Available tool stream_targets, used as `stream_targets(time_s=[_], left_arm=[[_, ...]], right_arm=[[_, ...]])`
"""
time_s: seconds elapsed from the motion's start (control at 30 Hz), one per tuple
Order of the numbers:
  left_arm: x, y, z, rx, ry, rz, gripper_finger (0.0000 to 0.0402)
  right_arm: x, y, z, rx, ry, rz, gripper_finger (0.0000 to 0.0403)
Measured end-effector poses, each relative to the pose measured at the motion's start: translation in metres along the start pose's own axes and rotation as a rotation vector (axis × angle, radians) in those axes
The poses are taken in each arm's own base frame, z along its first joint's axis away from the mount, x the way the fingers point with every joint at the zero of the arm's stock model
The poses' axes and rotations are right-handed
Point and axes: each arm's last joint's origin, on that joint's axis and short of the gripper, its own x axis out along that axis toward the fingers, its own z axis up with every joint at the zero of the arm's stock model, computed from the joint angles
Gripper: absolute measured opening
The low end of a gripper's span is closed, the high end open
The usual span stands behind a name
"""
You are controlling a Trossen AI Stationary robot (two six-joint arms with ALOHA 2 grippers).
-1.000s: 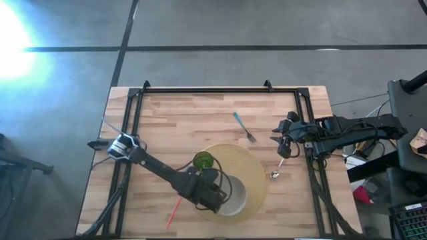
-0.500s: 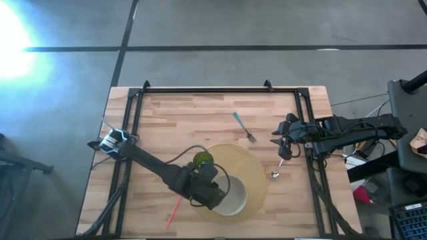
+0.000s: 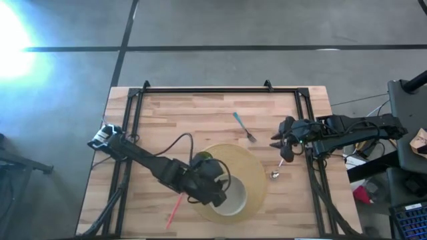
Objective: Pick & Place Utensil
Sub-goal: Put the blue fork into the white bowl on the brown mat
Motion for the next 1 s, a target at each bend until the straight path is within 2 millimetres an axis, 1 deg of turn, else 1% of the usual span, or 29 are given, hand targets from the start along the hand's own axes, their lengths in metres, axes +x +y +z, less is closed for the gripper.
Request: stream_targets(time_s=[0.27,0.4,0.5,0.57,0.77,0.87,1.0], left_arm=[[-0.001,-0.014,0.016,0.157,-0.14,-0.14,0.0145],[-0.003,-0.015,0.028,0.193,-0.17,-0.245,0.0145],[-0.005,-0.009,0.04,0.177,-0.169,-0.297,0.0145],[-0.007,-0.002,0.048,0.172,-0.172,-0.298,0.0145],[-0.016,0.017,0.071,0.213,-0.193,-0.337,0.0145],[-0.02,0.026,0.078,0.229,-0.198,-0.335,0.0145],[-0.023,0.035,0.083,0.245,-0.184,-0.306,0.0145]], right_arm=[[0.0,0.001,-0.001,0.08,0.025,0.045,0.0148],[0.0,0.002,0.0,0.129,0.02,0.054,0.0148],[0.0,0.004,-0.001,0.149,0.027,0.067,0.0148],[0.0,0.007,-0.001,0.143,0.024,0.085,0.0148],[-0.002,0.021,0.002,0.125,-0.033,0.185,0.0148],[-0.004,0.027,0.005,0.113,-0.069,0.231,0.0148],[-0.005,0.031,0.008,0.102,-0.111,0.26,0.0148]])
